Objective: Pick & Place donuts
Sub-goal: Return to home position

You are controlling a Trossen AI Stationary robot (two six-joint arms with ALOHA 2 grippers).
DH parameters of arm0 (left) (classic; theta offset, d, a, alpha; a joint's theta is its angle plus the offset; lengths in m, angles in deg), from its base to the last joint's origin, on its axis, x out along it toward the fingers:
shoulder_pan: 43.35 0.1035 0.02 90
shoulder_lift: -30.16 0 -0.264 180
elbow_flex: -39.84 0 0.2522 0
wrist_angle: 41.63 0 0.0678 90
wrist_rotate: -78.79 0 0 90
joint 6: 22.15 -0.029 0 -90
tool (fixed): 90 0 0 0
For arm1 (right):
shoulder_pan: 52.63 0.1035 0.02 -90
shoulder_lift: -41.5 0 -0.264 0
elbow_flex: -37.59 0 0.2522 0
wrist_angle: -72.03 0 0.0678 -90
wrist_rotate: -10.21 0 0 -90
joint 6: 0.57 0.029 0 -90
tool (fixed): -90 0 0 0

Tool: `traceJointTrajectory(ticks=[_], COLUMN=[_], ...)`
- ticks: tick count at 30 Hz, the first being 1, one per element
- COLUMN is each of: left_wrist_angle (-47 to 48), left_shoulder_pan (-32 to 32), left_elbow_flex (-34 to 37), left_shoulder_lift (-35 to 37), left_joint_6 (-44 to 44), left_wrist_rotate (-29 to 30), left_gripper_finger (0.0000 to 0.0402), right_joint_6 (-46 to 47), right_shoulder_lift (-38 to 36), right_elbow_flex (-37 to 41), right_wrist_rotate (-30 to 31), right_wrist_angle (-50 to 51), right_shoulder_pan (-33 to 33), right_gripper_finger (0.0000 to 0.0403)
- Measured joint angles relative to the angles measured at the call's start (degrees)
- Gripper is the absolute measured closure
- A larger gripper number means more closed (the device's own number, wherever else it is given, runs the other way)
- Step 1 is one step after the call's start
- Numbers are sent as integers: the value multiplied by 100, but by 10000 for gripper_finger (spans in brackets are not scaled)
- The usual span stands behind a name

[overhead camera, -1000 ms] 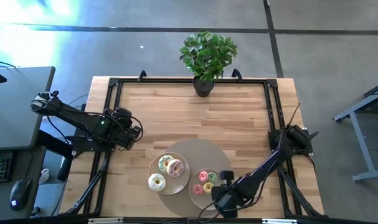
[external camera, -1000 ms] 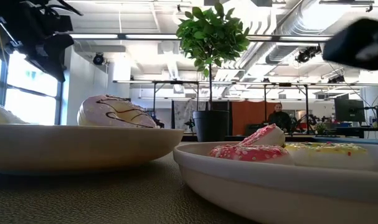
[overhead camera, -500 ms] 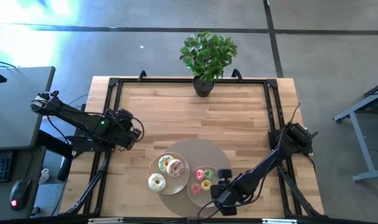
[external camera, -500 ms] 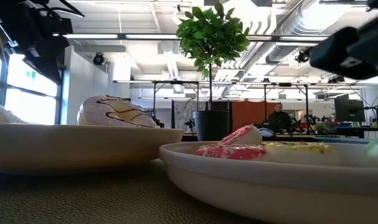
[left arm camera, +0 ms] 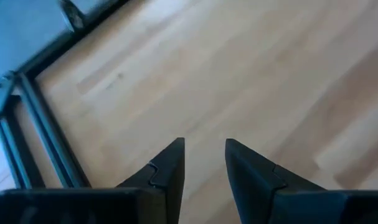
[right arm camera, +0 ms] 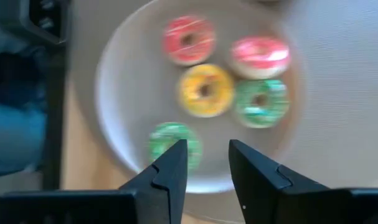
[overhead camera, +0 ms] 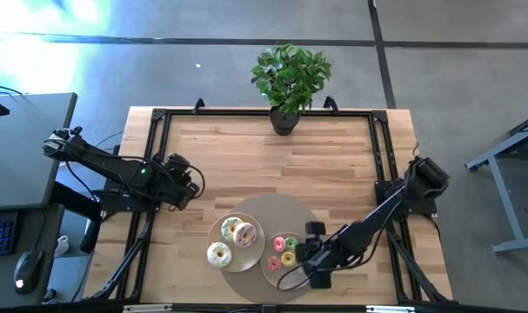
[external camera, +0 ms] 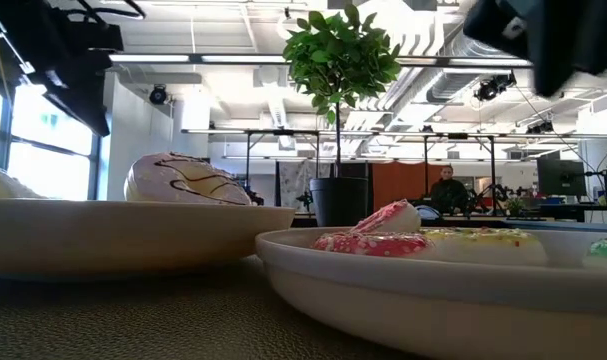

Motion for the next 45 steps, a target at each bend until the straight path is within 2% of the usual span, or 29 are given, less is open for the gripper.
traceJointTrajectory(ticks=[3,5,8,10,13,17,21,24,26,28,30,32,35,38,40,42,45], left_wrist_angle=[-66,-110,-113,1,365,364,-484,-1832,-3109,-4397,-5166,-5376,-5260,-5043,-5016,-4954,-5399], left_shoulder_pan=[-2,-2,-1,-6,-4,-4,-4,-2,0,0,-7,-4,0,0,0,0,-2], left_elbow_flex=[-19,-21,-24,-85,-338,-580,-400,31,501,1054,1538,1808,1969,2012,1920,1938,2236], left_shoulder_lift=[1,1,50,119,445,1137,2020,2758,3260,3667,4023,4405,5024,5589,5538,5519,5370], left_joint_6=[-109,-99,-97,-51,26,-496,-1556,-2783,-3774,-4731,-5211,-5331,-5343,-5500,-5539,-5590,-5842], left_wrist_rotate=[-218,-113,-256,-297,-63,177,279,247,-163,-956,-1561,-1581,-1170,-1161,-1185,-1500,-1756], left_gripper_finger=[289,289,289,289,289,289,289,289,289,289,289,289,289,289,289,289,289], right_joint_6=[-200,-562,-1190,-1711,-2328,-2378,-2399,-2812,-3289,-3736,-4049,-4190,-4194,-4206,-4214,-4219,-4335], right_shoulder_lift=[-347,-651,-1204,-1617,-2325,-3544,-4910,-5861,-6449,-6992,-7525,-8044,-8765,-9371,-9734,-10032,-10175], right_elbow_flex=[0,0,0,-1,59,893,2411,3480,4094,4628,5054,5374,5666,5838,5928,6066,6301], right_wrist_rotate=[469,825,1307,1440,1448,1456,1231,1124,989,763,459,268,276,257,170,121,116], right_wrist_angle=[401,661,890,1084,1208,425,-974,-2113,-2750,-3375,-3870,-4056,-4035,-3851,-3741,-3674,-3676], right_shoulder_pan=[-95,-168,-276,-341,-409,-444,-444,-444,-444,-444,-444,-442,-442,-442,-442,-442,-442], right_gripper_finger=[302,315,335,347,359,368,370,367,367,368,370,373,375,375,375,377,379])
